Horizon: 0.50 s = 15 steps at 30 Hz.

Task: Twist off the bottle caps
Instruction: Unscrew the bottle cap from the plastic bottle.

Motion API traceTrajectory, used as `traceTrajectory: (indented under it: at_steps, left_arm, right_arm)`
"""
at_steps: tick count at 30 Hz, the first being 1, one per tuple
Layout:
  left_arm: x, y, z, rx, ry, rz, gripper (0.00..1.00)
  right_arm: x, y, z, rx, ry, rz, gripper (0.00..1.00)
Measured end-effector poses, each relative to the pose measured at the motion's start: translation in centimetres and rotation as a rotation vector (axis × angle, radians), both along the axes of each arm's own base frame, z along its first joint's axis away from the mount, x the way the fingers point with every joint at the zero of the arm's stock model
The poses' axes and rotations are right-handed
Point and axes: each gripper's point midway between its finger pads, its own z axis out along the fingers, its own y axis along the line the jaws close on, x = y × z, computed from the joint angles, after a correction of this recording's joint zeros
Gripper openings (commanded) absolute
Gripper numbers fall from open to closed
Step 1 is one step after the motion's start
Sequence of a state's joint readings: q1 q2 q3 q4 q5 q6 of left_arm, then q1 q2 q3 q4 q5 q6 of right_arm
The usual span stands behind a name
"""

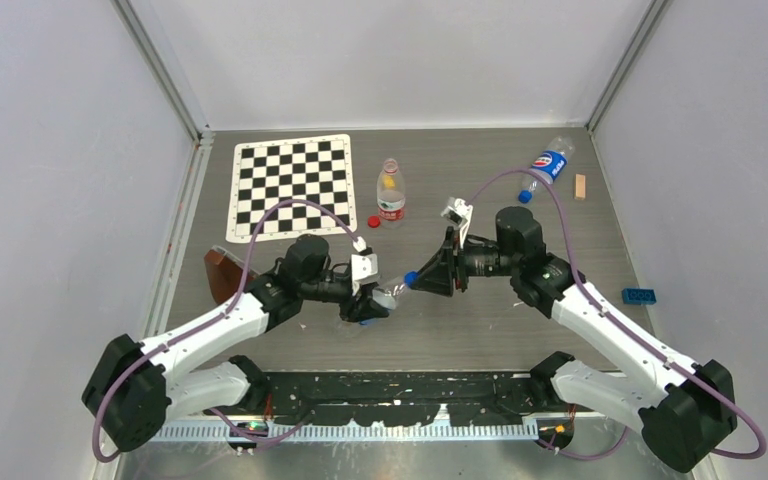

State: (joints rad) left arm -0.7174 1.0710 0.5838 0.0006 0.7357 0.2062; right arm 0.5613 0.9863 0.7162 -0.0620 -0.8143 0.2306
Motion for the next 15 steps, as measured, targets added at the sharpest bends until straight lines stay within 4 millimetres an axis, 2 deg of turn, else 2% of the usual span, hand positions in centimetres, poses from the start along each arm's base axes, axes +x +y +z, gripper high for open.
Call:
traceTrajectory:
  at_steps: [8, 15]
  left_arm:
    - [-1.7, -0.2, 0.7, -0.019, 0.084, -0.093, 0.09]
    - [-3.7, -0.1, 1.5, -0.039, 0.136, -0.195, 0.08]
  right_arm:
    - [-1.0, -0.2, 0.4, -0.025, -0.074, 0.089, 0.01]
    - [-2.7, -0.5, 1.1, -0.006, -0.196, 0.199, 0.00]
